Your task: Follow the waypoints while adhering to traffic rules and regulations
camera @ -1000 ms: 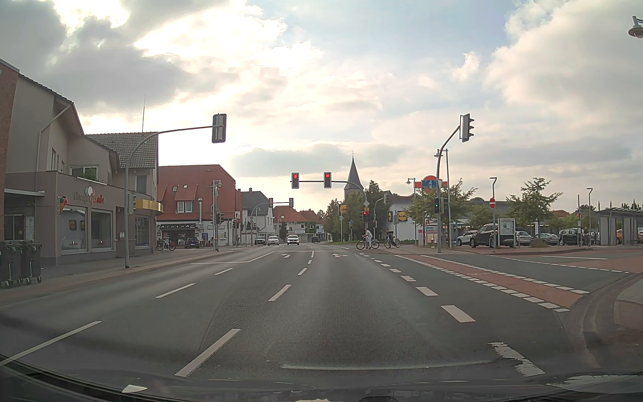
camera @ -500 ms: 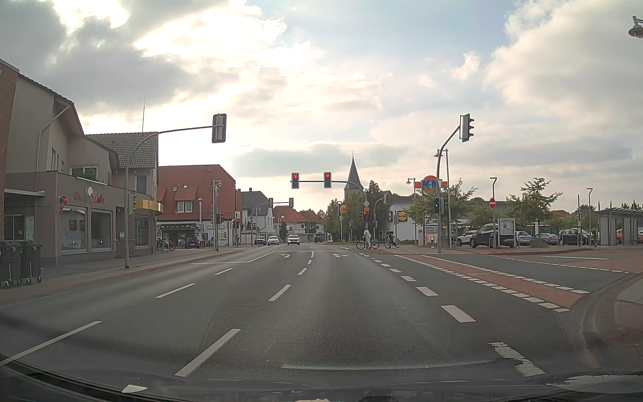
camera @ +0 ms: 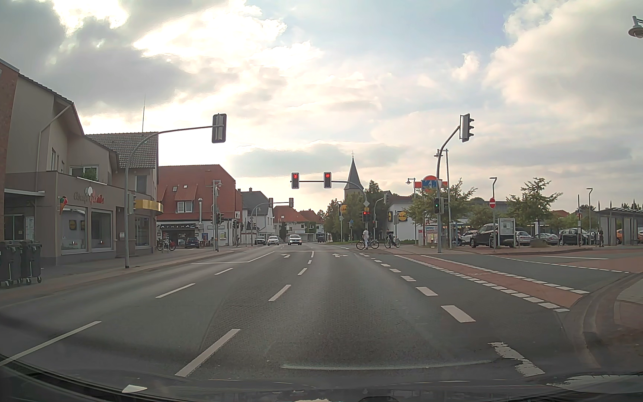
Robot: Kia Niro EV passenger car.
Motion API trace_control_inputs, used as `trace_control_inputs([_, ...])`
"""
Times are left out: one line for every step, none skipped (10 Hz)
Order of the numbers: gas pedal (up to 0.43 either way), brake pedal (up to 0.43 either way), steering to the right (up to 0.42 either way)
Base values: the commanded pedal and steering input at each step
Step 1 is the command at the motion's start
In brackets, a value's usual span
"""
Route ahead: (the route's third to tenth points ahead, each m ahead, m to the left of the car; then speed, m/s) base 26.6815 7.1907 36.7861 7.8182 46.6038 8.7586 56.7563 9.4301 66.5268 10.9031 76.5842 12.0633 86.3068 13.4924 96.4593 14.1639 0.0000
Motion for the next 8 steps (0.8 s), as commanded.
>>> trace_control_inputs([0.0, 0.22, -0.005])
trace_control_inputs([0.0, 0.22, -0.005])
trace_control_inputs([0.0, 0.22, -0.005])
trace_control_inputs([0.0, 0.22, -0.005])
trace_control_inputs([0.0, 0.22, -0.005])
trace_control_inputs([0.0, 0.22, -0.005])
trace_control_inputs([0.0, 0.22, -0.005])
trace_control_inputs([0.0, 0.22, -0.005])
